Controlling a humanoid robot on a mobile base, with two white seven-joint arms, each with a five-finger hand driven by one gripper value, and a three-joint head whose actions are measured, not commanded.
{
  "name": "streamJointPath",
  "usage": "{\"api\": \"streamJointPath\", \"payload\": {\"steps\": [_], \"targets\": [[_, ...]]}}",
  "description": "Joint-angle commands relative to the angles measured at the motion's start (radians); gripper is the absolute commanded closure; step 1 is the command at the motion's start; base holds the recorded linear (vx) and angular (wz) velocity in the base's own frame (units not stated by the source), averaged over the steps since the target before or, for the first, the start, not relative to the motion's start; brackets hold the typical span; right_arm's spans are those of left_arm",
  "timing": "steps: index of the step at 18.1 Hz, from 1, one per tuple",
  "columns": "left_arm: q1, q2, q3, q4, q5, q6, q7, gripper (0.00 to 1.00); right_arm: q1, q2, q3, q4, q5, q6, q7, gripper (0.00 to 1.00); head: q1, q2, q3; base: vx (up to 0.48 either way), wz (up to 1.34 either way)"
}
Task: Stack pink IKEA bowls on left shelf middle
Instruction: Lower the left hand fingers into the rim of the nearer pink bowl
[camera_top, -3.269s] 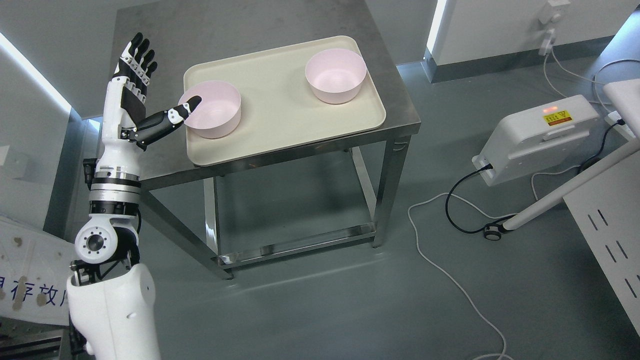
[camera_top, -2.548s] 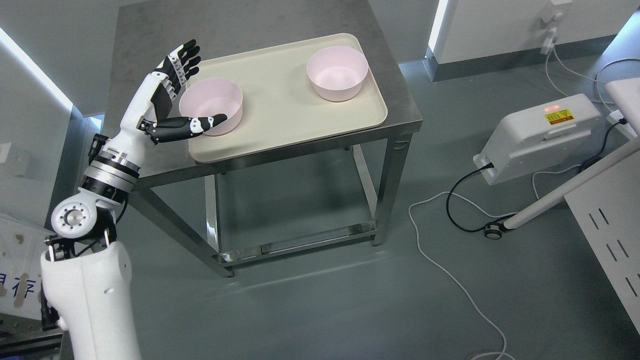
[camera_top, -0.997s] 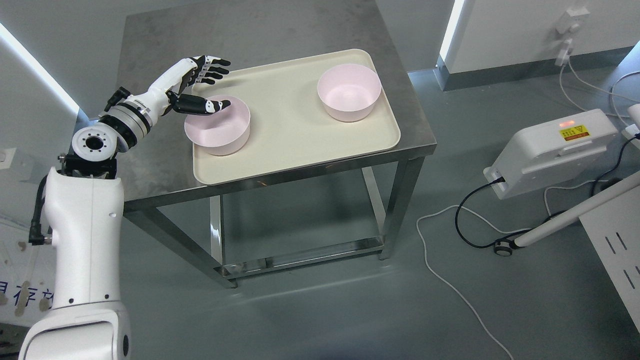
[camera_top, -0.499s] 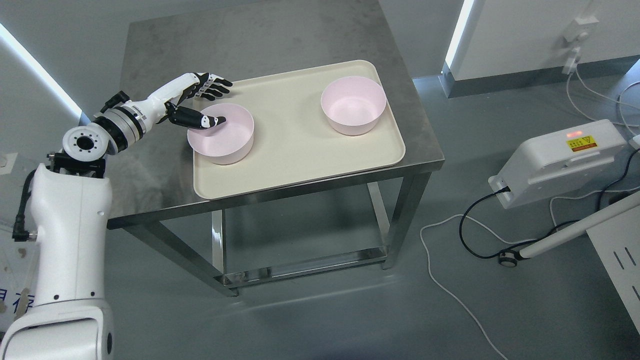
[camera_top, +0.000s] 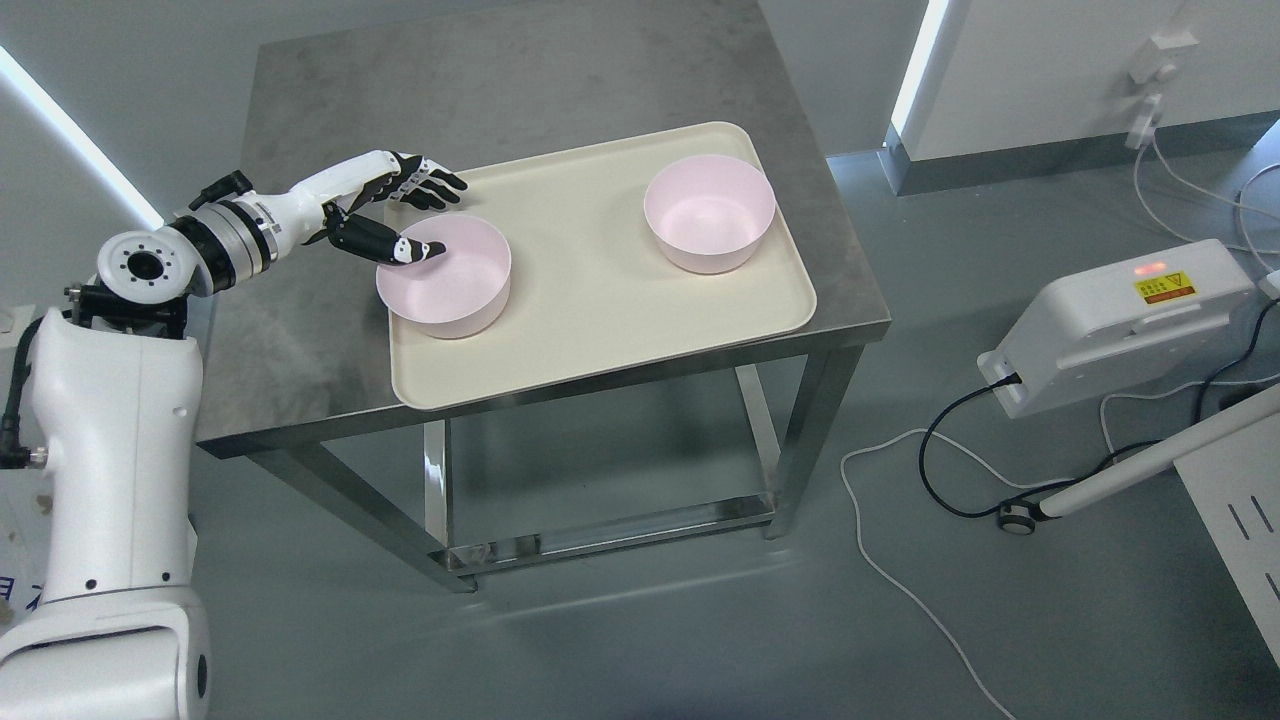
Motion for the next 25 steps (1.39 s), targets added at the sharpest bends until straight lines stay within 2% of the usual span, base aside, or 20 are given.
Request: {"api": "streamJointPath", "payload": {"steps": [1,4,6,9,12,16,19,25], "targets": [[-0.038,-0.036,0.006,-0.045,0.003,-0.005,-0.002,0.46,0.0,-0.017,0.0,0.0,0.0,0.0,0.0,0.0,0.0,0.0,0.0,0.0,0.0],[-0.074,-0.062,0.037,-0.045,0.006,-0.006,-0.002,0.46,0.0,-0.017,0.0,0.0,0.0,0.0,0.0,0.0,0.0,0.0,0.0,0.0,0.0],[-0.075,-0.045,0.029,-0.045,0.004,-0.006,-0.01,0.46,0.0,-0.017,0.0,0.0,0.0,0.0,0.0,0.0,0.0,0.0,0.0,0.0,0.0],[-0.019,0.028,0.0,-0.052,0.003,-0.018,-0.065,0.46,0.0,-0.017,0.0,0.0,0.0,0.0,0.0,0.0,0.0,0.0,0.0,0.0,0.0],[0.001,0.085,-0.017,-0.052,0.003,-0.078,-0.07,0.46,0.0,-0.017,0.0,0.0,0.0,0.0,0.0,0.0,0.0,0.0,0.0,0.0,0.0],[0.0,0.084,-0.019,-0.052,-0.005,-0.089,-0.064,0.48,0.0,-0.017,0.0,0.0,0.0,0.0,0.0,0.0,0.0,0.0,0.0,0.0,0.0],[-0.003,0.082,-0.093,-0.052,-0.042,-0.104,-0.054,0.49,0.0,-0.017,0.0,0.0,0.0,0.0,0.0,0.0,0.0,0.0,0.0,0.0,0.0],[-0.014,0.053,-0.143,-0.054,-0.082,-0.109,-0.005,0.56,0.0,-0.017,0.0,0.0,-0.001,0.0,0.0,0.0,0.0,0.0,0.0,0.0,0.0]]}}
